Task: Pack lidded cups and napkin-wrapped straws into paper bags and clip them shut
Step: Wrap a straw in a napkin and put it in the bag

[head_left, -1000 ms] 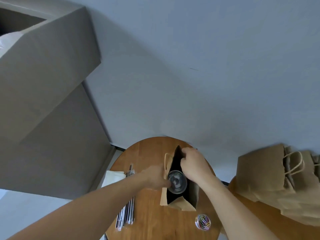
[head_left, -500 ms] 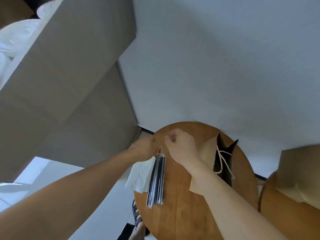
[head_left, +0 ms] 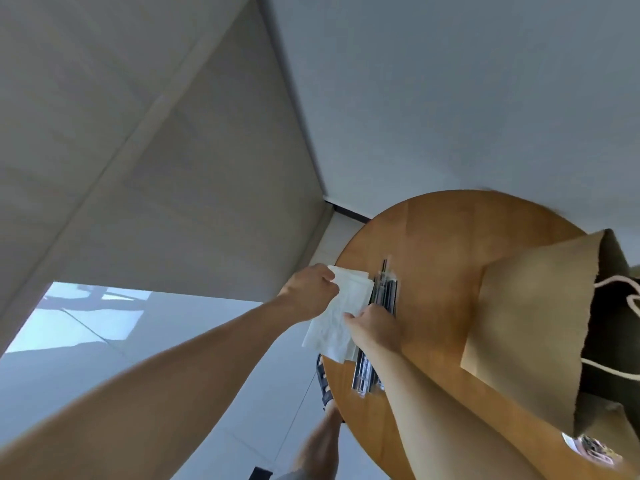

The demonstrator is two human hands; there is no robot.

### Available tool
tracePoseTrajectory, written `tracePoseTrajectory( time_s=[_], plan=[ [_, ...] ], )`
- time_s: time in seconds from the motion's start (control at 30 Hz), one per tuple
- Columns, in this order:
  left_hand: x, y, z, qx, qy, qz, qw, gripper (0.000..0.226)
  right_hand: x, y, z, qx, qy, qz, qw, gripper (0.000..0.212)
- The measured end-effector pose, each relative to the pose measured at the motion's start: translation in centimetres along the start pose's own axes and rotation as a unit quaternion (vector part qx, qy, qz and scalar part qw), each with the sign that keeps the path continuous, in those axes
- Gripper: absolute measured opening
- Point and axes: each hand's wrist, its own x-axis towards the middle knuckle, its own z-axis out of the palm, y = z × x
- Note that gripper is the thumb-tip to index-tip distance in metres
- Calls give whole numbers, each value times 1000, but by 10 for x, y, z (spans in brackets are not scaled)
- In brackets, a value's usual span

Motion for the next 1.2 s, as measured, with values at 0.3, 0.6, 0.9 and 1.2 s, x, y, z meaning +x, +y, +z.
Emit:
tracePoseTrajectory(
  time_s=[0.3,0.6,0.9,1.2],
  plan=[
    [8,-11,3,-21,-6,-1,1000,36,15,4,11,-40,42,1,998,30],
    [-3,1,3,-158,5,-39,987,56,-20,-1,-29,399,-1,-62,915,23],
    [-14,13,26,-284,-50,-67,955,20,-21,51,-51,483,60,-24,873,16],
    [-11,4,31,-215,-7,-58,975,1,-4,90,-7,13,71,50,996,18]
  ],
)
